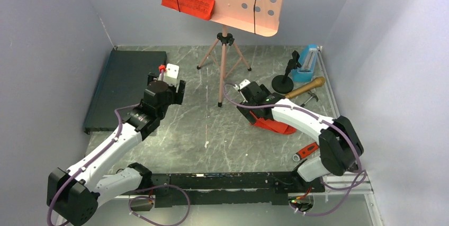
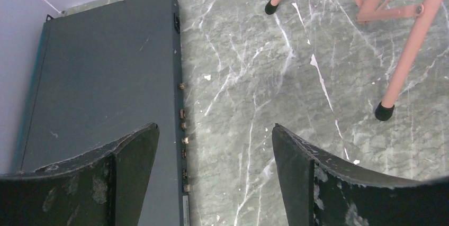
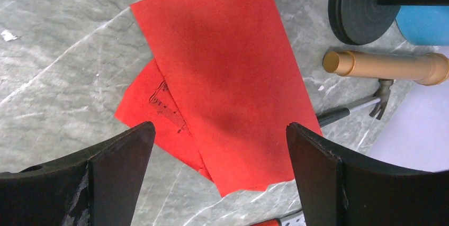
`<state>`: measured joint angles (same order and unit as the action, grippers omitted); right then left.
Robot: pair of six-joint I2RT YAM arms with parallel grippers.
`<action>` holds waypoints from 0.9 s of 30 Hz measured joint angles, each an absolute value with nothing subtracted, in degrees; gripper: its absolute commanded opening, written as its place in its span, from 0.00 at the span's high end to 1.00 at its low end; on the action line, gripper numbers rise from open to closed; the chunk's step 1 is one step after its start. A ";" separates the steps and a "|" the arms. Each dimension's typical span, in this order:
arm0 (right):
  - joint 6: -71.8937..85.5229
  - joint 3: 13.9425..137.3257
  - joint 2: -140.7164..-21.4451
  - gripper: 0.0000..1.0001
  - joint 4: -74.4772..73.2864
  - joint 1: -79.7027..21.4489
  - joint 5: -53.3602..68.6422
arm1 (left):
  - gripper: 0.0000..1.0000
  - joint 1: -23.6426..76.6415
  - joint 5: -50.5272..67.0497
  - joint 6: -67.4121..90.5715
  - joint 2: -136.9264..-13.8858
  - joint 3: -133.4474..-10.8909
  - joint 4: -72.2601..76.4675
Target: Pack up the instrument practice props
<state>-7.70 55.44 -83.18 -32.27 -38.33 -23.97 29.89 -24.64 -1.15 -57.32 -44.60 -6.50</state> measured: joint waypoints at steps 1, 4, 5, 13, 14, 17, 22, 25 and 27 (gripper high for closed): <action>-7.97 55.44 -83.88 0.00 -31.86 -38.33 -24.23 | 0.17 29.82 -24.91 -1.43 -57.32 -44.60 -6.46; -8.69 55.46 -86.56 0.00 -30.09 -38.37 -25.04 | 0.17 29.80 -25.19 -2.13 -57.32 -44.58 -6.33; -8.84 55.51 -87.29 0.01 -29.71 -38.37 -25.10 | 0.17 29.80 -25.21 -2.26 -57.32 -44.58 -6.26; -9.02 56.23 -93.67 0.14 -28.03 -39.29 -25.76 | 0.17 29.78 -25.23 -2.81 -57.17 -44.58 -6.20; -8.97 56.23 -94.17 0.18 -27.90 -39.51 -25.98 | 0.17 29.76 -25.23 -2.87 -57.10 -44.58 -6.20; -8.62 56.23 -95.53 0.25 -27.70 -39.81 -26.79 | 0.17 29.69 -25.23 -2.98 -57.08 -44.58 -6.20; -7.99 56.23 -97.91 0.30 -27.68 -39.88 -27.29 | 0.17 29.69 -25.17 -2.98 -57.08 -44.58 -6.20; -7.73 56.31 -98.56 0.31 -27.53 -40.38 -28.91 | 0.18 29.69 -25.17 -2.98 -57.08 -44.58 -6.20; -7.27 56.31 -98.89 0.31 -27.46 -40.88 -30.61 | 0.18 29.69 -25.17 -2.98 -57.08 -44.58 -6.20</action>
